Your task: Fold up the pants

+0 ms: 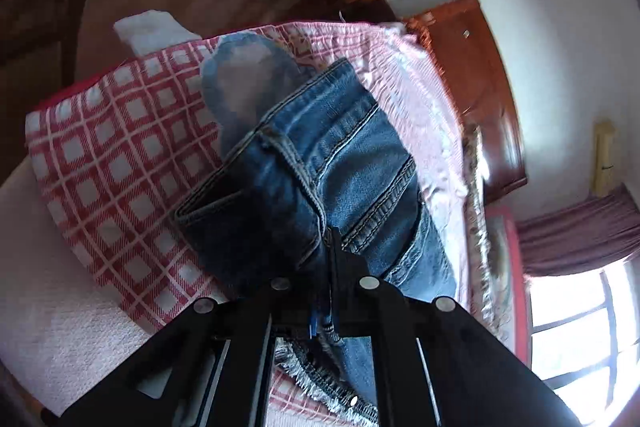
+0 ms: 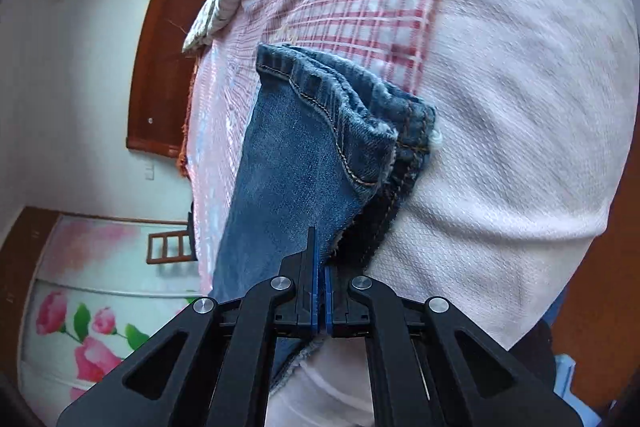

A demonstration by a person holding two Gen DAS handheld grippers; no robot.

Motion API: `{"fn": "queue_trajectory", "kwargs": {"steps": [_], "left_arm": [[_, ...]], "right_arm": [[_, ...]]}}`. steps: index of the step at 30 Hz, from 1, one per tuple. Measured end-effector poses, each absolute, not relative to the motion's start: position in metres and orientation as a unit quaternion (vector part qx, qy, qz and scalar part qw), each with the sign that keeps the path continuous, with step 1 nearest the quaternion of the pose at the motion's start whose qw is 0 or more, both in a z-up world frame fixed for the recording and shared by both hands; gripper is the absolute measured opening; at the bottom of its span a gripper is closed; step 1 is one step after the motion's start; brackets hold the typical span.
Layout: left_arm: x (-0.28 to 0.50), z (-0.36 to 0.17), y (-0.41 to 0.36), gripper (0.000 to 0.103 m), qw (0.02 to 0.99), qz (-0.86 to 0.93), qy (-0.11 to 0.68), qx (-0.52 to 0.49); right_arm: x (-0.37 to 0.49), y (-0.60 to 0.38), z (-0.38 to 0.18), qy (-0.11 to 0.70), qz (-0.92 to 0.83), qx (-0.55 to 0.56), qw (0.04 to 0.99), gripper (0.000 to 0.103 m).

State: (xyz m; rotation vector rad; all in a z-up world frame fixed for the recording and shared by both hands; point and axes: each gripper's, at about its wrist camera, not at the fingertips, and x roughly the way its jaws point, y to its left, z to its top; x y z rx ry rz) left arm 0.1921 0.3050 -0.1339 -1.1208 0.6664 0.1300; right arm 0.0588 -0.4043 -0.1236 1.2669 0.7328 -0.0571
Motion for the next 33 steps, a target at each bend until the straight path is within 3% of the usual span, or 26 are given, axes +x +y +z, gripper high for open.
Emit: {"fn": "queue_trajectory", "kwargs": {"steps": [7,11,33], "left_arm": [[0.179,-0.094,0.296,0.004,0.818,0.032,0.267,-0.509],[0.167,-0.118,0.307,0.004,0.805,0.052,0.291,-0.515],[0.173,-0.120,0.306,0.005,0.816,0.060,0.309,-0.485]], "right_arm": [[0.065,-0.397,-0.076,0.331,0.002,0.521,0.787,0.001],[0.064,-0.400,-0.113,0.391,-0.033,0.504,0.769,0.001],[0.072,-0.399,-0.113,0.382,-0.025,0.518,0.765,0.001]]}}
